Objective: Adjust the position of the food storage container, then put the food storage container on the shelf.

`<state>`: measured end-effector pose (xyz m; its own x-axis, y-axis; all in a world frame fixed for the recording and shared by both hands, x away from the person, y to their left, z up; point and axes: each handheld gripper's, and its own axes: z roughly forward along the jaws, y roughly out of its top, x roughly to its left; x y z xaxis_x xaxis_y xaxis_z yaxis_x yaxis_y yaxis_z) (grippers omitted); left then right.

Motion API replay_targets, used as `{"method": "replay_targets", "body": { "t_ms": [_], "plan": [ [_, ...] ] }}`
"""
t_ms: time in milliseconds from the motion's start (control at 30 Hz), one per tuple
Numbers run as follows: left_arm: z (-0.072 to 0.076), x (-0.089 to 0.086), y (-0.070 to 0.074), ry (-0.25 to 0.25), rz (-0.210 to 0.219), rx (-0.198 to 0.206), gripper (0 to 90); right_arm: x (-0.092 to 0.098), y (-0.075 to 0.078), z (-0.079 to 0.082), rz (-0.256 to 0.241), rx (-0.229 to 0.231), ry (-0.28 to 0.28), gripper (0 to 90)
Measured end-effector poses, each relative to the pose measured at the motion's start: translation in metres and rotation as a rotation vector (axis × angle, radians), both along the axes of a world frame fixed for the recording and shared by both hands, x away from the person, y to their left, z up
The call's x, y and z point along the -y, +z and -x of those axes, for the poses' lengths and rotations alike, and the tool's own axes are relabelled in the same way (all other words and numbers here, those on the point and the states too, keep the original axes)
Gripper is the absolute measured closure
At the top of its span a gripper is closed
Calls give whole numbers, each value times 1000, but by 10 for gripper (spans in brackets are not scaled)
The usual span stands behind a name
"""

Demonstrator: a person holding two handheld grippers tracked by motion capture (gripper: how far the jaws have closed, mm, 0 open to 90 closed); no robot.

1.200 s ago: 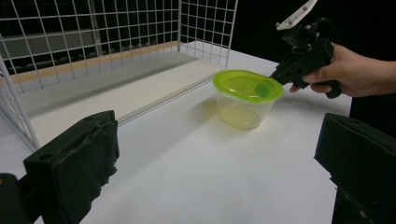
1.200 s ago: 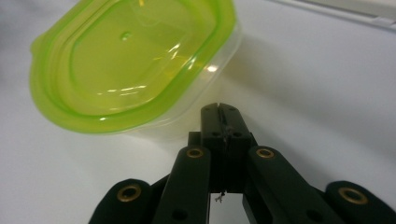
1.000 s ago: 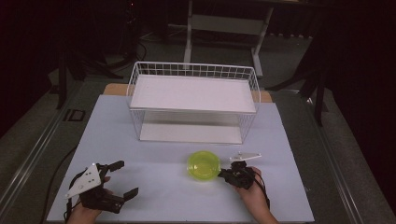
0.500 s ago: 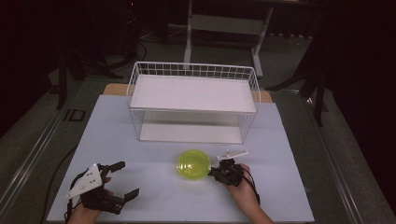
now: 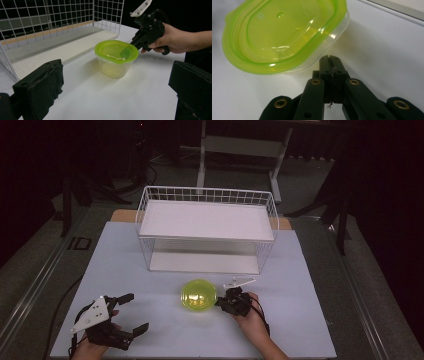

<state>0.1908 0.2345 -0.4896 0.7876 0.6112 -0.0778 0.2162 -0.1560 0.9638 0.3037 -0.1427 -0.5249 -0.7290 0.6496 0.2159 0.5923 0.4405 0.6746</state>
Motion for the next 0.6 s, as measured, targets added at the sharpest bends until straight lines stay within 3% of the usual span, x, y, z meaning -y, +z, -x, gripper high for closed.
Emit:
{"method": "replay_targets", "body": {
  "t_ms": [233, 467, 600],
  "plan": [
    [0, 1, 0, 0, 1, 2, 5, 14, 5, 6, 34, 31, -18, 768],
    [1, 7, 1, -31, 20, -12, 5, 31, 21, 23, 61, 99, -16, 468],
    [1, 13, 2, -40, -3, -18, 5, 37, 31, 34, 11, 114, 0, 293]
  ]
}}
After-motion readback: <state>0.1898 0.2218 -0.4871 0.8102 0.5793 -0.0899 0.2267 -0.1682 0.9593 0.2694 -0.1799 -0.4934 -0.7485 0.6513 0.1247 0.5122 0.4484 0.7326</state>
